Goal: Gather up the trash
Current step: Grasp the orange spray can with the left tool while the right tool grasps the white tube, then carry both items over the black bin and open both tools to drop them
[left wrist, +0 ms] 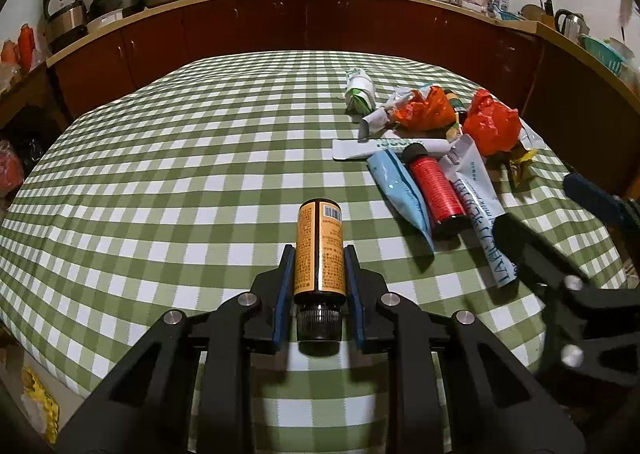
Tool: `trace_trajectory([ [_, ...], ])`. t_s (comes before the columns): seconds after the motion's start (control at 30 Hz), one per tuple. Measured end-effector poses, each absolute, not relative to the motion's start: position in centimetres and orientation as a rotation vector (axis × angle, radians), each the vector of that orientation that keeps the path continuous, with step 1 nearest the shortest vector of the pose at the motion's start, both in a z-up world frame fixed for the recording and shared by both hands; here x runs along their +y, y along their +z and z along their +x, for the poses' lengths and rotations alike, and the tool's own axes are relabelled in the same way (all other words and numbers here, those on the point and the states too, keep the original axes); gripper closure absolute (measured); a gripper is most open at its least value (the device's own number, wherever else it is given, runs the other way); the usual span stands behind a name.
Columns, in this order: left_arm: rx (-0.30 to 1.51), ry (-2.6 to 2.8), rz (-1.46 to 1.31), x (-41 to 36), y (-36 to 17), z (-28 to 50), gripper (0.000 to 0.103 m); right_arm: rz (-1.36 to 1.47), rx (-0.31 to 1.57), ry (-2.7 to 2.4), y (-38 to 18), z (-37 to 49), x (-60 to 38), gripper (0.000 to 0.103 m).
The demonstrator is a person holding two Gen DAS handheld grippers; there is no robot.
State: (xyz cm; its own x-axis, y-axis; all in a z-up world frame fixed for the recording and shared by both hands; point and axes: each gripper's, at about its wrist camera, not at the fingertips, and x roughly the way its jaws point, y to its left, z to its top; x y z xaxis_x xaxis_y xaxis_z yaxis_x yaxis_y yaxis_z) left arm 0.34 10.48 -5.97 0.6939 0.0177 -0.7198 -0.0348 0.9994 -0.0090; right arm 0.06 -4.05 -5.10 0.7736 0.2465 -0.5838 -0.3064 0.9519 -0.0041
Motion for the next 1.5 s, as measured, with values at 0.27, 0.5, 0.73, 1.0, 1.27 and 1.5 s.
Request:
trace_trajectory([
  [0.27,0.800,0.045,-0.047,12.2,-5.9,0.4,0.080,-0.094,0.705,0.303,-6.6,0.8,-3.5,0.070],
  [0.5,0.797,0.042,-0.055,12.8,-5.5,-0.1,0.080,-0.097,0.682,0.316,-6.2,-0.2,-3.7,0.081],
  [0.73,0.779,0.026,-0.045,12.1,-4.4,-0.6,0.080,-0.067,0.660,0.321,-5.1,-1.6,-5.5,0.085],
  [1.0,0.738,-0.058,-0.013,8.1,-2.2,0.2,0.080,-0.029,0.602,0.237,-3.2,-2.2,-9.6,0.085],
  [1.27,0.708,-0.169,0.017,1.4,-1.0,2.7,0.080,-0.011,0.555,0.041,-2.3,-0.9,-17.0,0.085],
  [1.5,0.697,-0.258,0.065,-5.5,-0.8,5.2,0.080,-0.005,0.555,-0.081,-3.0,0.6,-22.3,0.085],
])
